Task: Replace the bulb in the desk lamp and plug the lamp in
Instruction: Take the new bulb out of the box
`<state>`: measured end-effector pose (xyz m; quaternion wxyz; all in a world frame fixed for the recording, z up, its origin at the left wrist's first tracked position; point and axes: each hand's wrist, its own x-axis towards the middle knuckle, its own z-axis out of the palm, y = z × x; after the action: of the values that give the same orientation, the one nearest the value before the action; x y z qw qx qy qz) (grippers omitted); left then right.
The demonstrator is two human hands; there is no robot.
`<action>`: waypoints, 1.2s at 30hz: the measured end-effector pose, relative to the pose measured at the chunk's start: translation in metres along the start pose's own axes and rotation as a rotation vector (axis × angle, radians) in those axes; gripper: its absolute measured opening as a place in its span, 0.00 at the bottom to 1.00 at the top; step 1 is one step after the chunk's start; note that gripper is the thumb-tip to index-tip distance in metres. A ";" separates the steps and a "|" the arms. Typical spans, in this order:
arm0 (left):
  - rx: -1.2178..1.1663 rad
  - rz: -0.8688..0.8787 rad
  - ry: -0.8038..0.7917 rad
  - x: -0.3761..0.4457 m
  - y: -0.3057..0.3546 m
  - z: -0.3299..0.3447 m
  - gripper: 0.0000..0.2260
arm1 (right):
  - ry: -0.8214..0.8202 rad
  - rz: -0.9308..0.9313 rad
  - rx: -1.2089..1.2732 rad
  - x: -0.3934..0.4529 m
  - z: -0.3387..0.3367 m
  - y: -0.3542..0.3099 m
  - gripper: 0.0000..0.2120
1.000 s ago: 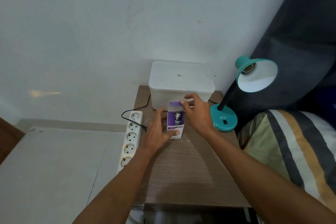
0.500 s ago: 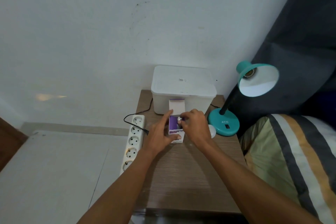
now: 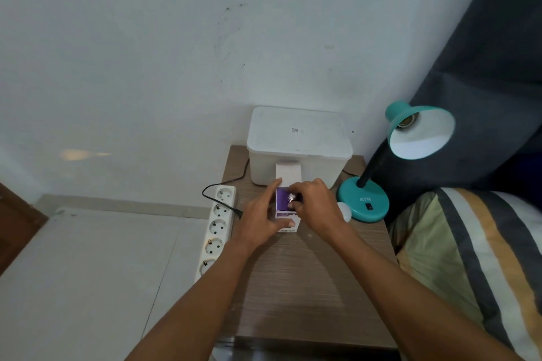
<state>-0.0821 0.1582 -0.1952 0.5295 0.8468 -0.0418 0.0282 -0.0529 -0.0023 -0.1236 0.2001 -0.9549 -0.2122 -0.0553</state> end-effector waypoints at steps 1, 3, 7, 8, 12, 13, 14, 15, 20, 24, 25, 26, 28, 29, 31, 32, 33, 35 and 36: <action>-0.004 -0.003 -0.001 0.000 0.000 0.000 0.49 | -0.023 0.005 -0.007 0.002 -0.001 -0.002 0.16; -0.003 -0.010 -0.002 0.000 0.000 0.001 0.49 | -0.069 0.016 -0.023 0.006 -0.002 -0.004 0.17; -0.001 -0.026 -0.008 0.000 0.000 0.000 0.49 | -0.086 0.005 -0.098 0.005 -0.003 -0.005 0.15; 0.004 -0.024 -0.008 0.000 0.001 0.000 0.49 | -0.082 -0.001 -0.104 0.003 -0.003 -0.004 0.15; 0.017 -0.019 -0.012 0.000 0.001 0.000 0.49 | -0.100 0.049 -0.033 0.001 -0.002 -0.005 0.16; 0.007 -0.025 -0.015 -0.001 0.002 -0.001 0.49 | -0.096 0.061 0.002 0.002 -0.001 -0.004 0.15; -0.002 -0.031 -0.018 -0.001 0.001 -0.002 0.49 | -0.081 0.074 0.046 0.002 -0.002 -0.004 0.14; -0.005 -0.031 -0.020 -0.001 0.001 -0.002 0.49 | -0.062 0.083 0.101 0.001 -0.003 -0.003 0.14; 0.012 -0.019 -0.026 0.000 0.003 0.000 0.49 | 0.097 0.060 0.192 -0.004 -0.004 -0.001 0.14; 0.030 -0.024 -0.026 0.001 0.003 0.000 0.49 | 0.228 0.033 0.314 -0.001 -0.011 -0.007 0.14; 0.031 -0.024 -0.022 0.000 0.004 0.000 0.48 | 0.271 0.043 0.382 0.000 -0.013 -0.009 0.13; 0.039 -0.020 -0.015 0.000 0.004 0.000 0.48 | 0.325 0.069 0.446 0.001 -0.015 -0.012 0.13; 0.055 -0.022 -0.014 -0.001 0.005 0.000 0.48 | 0.440 0.175 0.565 0.004 -0.020 -0.014 0.11; 0.054 -0.024 -0.016 -0.001 0.004 -0.001 0.49 | 0.485 0.243 0.628 0.006 -0.021 -0.014 0.10; 0.046 -0.026 -0.011 -0.002 0.002 0.000 0.50 | 0.501 0.370 0.744 0.009 -0.024 -0.012 0.10; 0.048 -0.025 -0.004 -0.002 0.000 0.000 0.50 | 0.471 0.439 0.801 0.011 -0.023 -0.008 0.10; 0.048 -0.023 0.001 -0.002 0.000 0.001 0.50 | 0.421 0.520 0.846 0.013 -0.021 -0.004 0.08; 0.050 -0.019 0.012 -0.003 0.001 0.002 0.50 | 0.290 0.704 0.883 0.016 -0.017 0.006 0.05; 0.053 -0.018 0.015 -0.004 0.002 0.002 0.50 | 0.233 0.780 0.901 0.018 -0.016 0.009 0.05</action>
<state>-0.0857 0.1558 -0.1950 0.5074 0.8606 -0.0294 0.0309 -0.0329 -0.0091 -0.1085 0.6121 -0.7712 0.1742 0.0132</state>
